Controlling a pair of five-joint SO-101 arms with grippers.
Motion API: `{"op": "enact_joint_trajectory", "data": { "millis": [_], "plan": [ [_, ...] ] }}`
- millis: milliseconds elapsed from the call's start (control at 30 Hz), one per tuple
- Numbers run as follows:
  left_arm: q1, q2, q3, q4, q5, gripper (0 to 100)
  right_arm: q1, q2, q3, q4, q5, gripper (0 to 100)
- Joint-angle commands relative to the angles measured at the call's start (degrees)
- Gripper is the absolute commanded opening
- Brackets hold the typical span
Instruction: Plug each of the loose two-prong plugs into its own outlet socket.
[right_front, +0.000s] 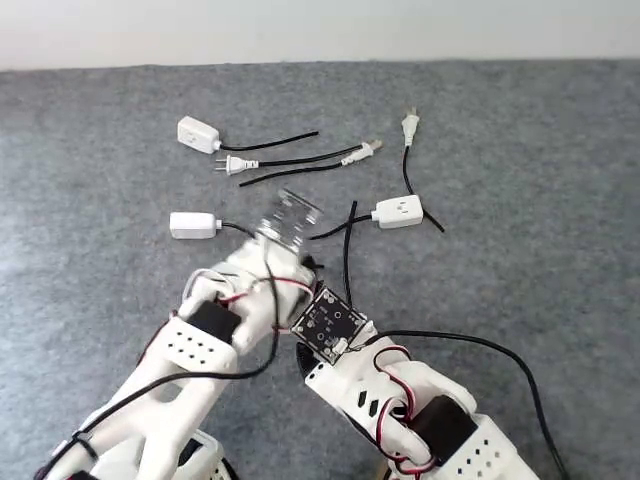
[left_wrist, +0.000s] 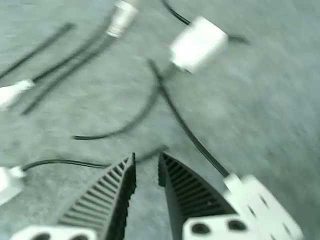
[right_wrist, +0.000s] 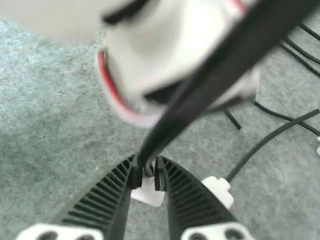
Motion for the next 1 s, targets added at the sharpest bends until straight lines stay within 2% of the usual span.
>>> {"op": "enact_joint_trajectory", "data": {
  "millis": [0,167,333,467,967],
  "plan": [
    [-7.3,-1.58,1.19,-8.79,5.1,7,6.29,-0.31,-4.31,-1.8,-2.9,0.9],
    [-12.22,-1.58,5.49,-20.66,10.29,7,15.43,-0.13,-4.22,-4.62,-7.82,0.8],
    [-14.59,-1.58,6.02,-21.54,15.3,7,20.26,-0.13,-2.9,-6.37,-11.08,0.8],
    [-16.53,-1.58,6.11,-21.63,17.93,7,20.53,-0.13,-1.67,-7.25,-11.25,0.8],
    [-16.62,-1.58,10.42,-26.46,17.58,7,20.53,-0.57,3.78,-9.19,-10.99,0.8]
  ]
}}
